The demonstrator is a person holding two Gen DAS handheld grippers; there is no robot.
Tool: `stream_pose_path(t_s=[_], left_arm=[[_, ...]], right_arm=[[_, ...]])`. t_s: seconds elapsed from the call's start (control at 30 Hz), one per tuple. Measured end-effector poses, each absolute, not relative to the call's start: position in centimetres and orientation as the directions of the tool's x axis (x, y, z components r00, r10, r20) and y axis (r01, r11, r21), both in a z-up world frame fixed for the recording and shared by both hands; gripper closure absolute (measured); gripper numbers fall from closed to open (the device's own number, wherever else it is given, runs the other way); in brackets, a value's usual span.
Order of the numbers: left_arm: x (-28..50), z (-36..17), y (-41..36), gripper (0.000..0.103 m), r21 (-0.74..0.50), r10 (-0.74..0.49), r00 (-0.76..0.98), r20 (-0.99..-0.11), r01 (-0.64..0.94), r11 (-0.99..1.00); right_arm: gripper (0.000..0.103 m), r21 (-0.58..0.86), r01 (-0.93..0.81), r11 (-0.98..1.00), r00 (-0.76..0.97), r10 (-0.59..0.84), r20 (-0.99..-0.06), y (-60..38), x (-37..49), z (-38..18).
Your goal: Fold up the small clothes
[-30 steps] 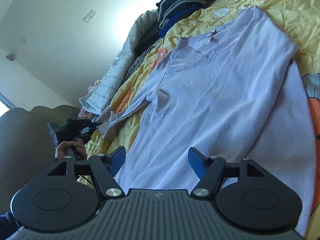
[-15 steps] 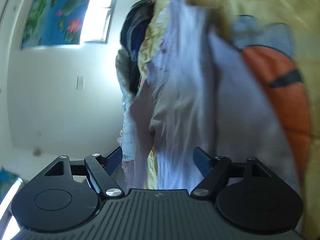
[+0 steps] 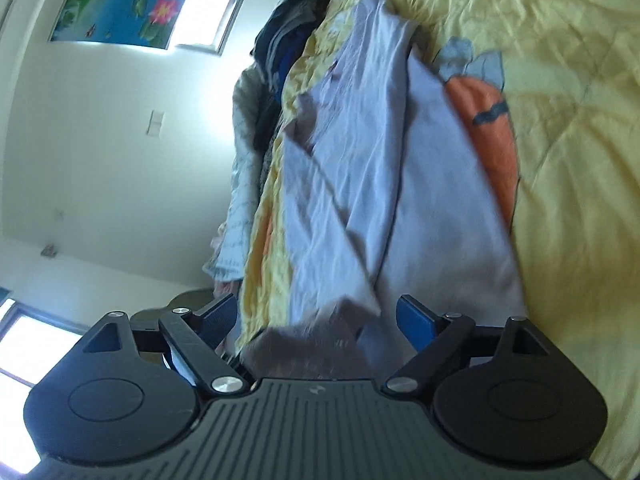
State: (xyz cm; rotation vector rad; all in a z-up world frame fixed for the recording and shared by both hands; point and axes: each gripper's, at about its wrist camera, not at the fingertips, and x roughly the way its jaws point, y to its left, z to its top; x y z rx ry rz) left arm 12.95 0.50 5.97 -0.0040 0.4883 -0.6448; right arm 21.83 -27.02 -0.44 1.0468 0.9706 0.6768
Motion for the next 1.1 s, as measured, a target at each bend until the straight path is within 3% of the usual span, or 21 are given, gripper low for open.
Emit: stream_pose_path(t_s=[0.1, 0.37, 0.43, 0.47, 0.5, 0.53, 0.67, 0.8, 0.87, 0.93, 0.97, 1.0, 1.1], left_arm=[[12.9, 6.1, 0.5, 0.098, -0.160, -0.579, 0.690, -0.434, 0.574, 0.803], [12.6, 6.8, 1.4, 0.098, -0.211, -0.593, 0.694, -0.407, 0.561, 0.801], [12.6, 6.8, 1.5, 0.098, -0.215, -0.593, 0.692, -0.410, 0.559, 0.801], [12.6, 6.8, 1.5, 0.098, -0.213, -0.593, 0.691, -0.413, 0.559, 0.801], [12.6, 6.7, 1.4, 0.098, -0.214, -0.593, 0.688, -0.417, 0.560, 0.800], [12.7, 6.7, 1.4, 0.098, -0.211, -0.588, 0.690, -0.422, 0.555, 0.804], [12.7, 6.4, 1.3, 0.097, -0.223, -0.594, 0.668, -0.448, 0.561, 0.798], [12.0, 6.9, 2.5, 0.093, -0.231, -0.615, 0.648, -0.449, 0.580, 0.781], [11.6, 7.5, 3.9, 0.080, -0.267, -0.642, 0.631, -0.435, 0.591, 0.761], [11.5, 7.9, 5.4, 0.046, -0.299, -0.663, 0.607, -0.439, 0.597, 0.745], [11.5, 8.0, 6.2, 0.037, -0.309, -0.669, 0.592, -0.449, 0.599, 0.738], [11.6, 7.9, 6.9, 0.031, -0.317, -0.670, 0.585, -0.456, 0.597, 0.737], [13.1, 8.0, 8.9, 0.031, -0.372, -0.635, 0.633, -0.444, 0.514, 0.773]], right_arm=[[0.019, 0.958, -0.012, 0.285, 0.386, 0.885, -0.259, -26.3, 21.6, -0.7], [0.017, 0.963, 0.015, 0.268, 0.323, 0.911, -0.258, -24.5, 21.6, -1.9], [0.024, 0.971, 0.013, 0.240, 0.322, 0.918, -0.231, -24.4, 21.1, -2.1], [0.042, 0.976, 0.007, 0.219, 0.330, 0.921, -0.209, -24.6, 20.9, -2.1], [0.081, 0.981, 0.003, 0.195, 0.337, 0.923, -0.185, -24.8, 20.8, -2.2], [0.099, 0.985, 0.000, 0.175, 0.336, 0.927, -0.165, -25.0, 20.8, -2.3], [0.096, 0.982, -0.031, 0.189, 0.381, 0.910, -0.163, -25.7, 20.1, -1.2], [0.096, 0.989, -0.086, 0.117, 0.403, 0.912, -0.073, -26.9, 18.8, 1.4], [0.096, 0.991, -0.114, 0.073, 0.419, 0.908, -0.019, -28.2, 17.3, 2.8], [0.096, 0.991, -0.130, 0.044, 0.441, 0.897, 0.018, -29.7, 15.7, 3.2], [0.097, 0.992, -0.116, 0.050, 0.454, 0.891, 0.008, -30.4, 15.0, 2.8], [0.096, 0.993, -0.082, 0.082, 0.467, 0.883, -0.035, -31.0, 14.4, 1.9], [0.096, 0.980, 0.073, 0.187, 0.481, 0.854, -0.199, -31.7, 14.3, -2.1]])
